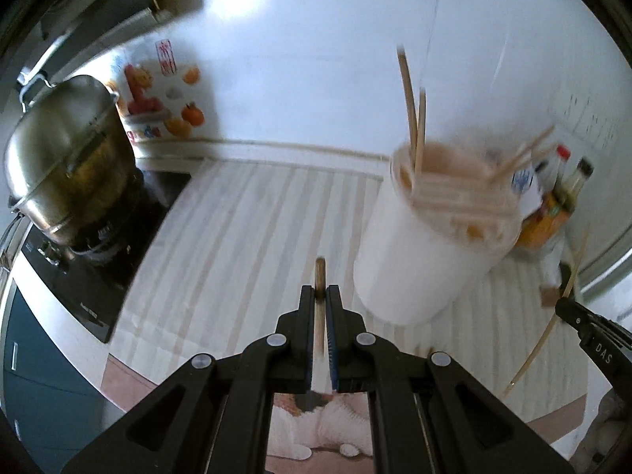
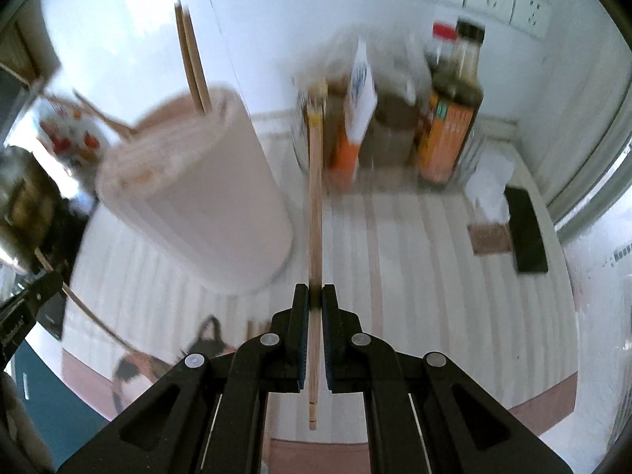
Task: Organize utensils
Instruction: 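Lift both held chopsticks upright and carry them over the beige holder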
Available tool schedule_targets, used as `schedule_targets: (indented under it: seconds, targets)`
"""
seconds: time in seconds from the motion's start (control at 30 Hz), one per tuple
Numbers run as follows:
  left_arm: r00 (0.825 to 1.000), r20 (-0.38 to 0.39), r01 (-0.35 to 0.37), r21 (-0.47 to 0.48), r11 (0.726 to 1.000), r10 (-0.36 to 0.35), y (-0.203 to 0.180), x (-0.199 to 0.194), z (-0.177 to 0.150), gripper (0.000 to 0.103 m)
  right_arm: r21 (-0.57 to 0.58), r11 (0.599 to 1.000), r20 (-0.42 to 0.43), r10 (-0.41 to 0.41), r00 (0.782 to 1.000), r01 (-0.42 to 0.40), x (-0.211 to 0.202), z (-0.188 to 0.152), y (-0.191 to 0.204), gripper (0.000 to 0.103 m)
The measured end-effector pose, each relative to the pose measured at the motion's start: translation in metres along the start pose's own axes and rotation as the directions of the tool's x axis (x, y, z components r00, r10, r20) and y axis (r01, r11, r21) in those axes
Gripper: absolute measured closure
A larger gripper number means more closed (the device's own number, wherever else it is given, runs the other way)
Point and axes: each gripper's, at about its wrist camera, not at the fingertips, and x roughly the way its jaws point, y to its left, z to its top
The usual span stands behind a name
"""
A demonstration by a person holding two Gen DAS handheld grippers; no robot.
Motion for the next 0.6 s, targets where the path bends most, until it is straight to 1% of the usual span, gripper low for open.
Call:
schedule_targets:
  seconds: [0.2, 0.37, 0.4, 0.6]
  targets:
    - [0.997, 0.074, 0.029, -0.022, 0.999, -0.028, 0.005, -0.036, 0.028, 0.1, 0.013, 0.998, 0.091, 0.054, 0.994, -0.055, -0.032, 0.025, 0.004, 0.096]
    - [0.989, 0.139, 0.048, -0.009, 0.999, -0.046, 0.001, -0.071, 0.051, 0.1, 0.014, 0.993, 0.146, 0.117, 0.982, -0.12, -0.056, 0.046, 0.013, 0.096]
    - [0.987, 0.154, 0.055, -0.005, 0.998, -0.053, 0.001, -0.079, 0.056, 0.1, -0.004, 0.994, 0.155, 0.112, 0.982, -0.112, -0.059, 0.049, 0.015, 0.096]
    - [0.973, 0.211, 0.099, 0.011, 0.995, -0.099, -0.002, -0.12, 0.083, 0.1, -0.031, 0.979, 0.206, 0.204, 0.957, -0.202, -0.091, 0.079, 0.03, 0.096]
